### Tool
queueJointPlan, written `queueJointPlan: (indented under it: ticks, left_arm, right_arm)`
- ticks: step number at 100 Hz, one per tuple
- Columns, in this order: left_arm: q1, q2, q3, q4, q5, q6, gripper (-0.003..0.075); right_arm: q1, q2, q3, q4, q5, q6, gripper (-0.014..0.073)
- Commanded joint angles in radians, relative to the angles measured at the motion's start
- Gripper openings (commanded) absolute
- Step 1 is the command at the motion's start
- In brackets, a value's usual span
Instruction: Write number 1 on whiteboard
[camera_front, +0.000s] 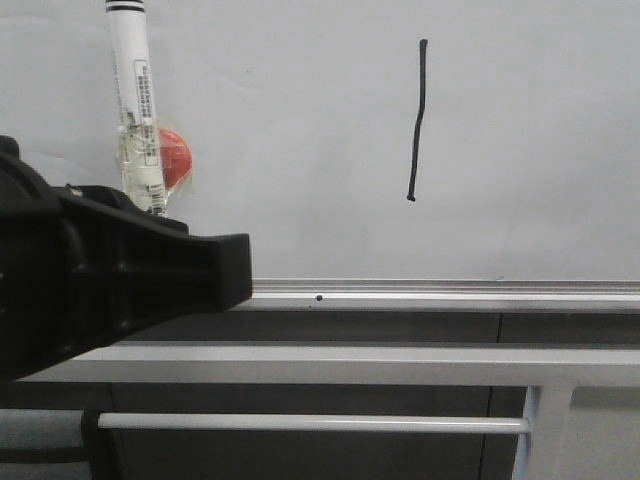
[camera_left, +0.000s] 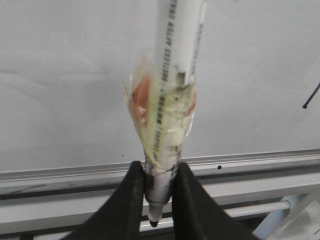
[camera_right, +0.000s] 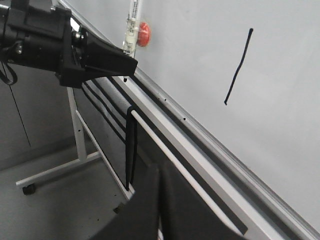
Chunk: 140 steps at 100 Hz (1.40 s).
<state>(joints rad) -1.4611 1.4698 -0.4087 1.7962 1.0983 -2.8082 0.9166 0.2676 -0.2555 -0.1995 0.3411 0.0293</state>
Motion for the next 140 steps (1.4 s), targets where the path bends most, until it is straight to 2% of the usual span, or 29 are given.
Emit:
queueJointPlan:
  ticks: [1,53,70,83,96,113,140]
  left_arm:
    - [0.014,-0.018,-0.021,0.05,0.037,-0.052,-0.002]
    - [0.025,-0.018,-0.029,0.052,0.016,-0.041,-0.002]
    - [0.042,-0.018,-0.076,0.052,-0.005,0.081,-0.002]
    - [0.078,-0.018,-0.13,0.052,-0.045,0.235,-0.002]
    - [0.112,-0.018,-0.145,0.052,-0.063,0.237,-0.002]
    - [0.18,-0.018,-0.145,0.052,-0.179,0.237,-0.002]
    - [0.193,-0.018,-0.147,0.052,-0.168,0.237,-0.002]
  right_arm:
    - [0.001,0.007,-0.027,-0.021,-0.075,0.001,-0.0064]
    - [0.001,0.007,-0.004,-0.034,-0.106,0.001,-0.0064]
    - [0.001,0.007,-0.004,-0.037,-0.111,0.001,-0.0064]
    - [0.001,0.007,-0.004,-0.041,-0.111,0.001,-0.0064]
    - [0.001,0.007,-0.004,-0.043,-0.111,0.001,-0.0064]
    - [0.001,0.007,-0.004,-0.045,-0.111,0.001,-0.0064]
    - [0.001,0.007,-0.004,-0.045,-0.111,0.001,-0.0064]
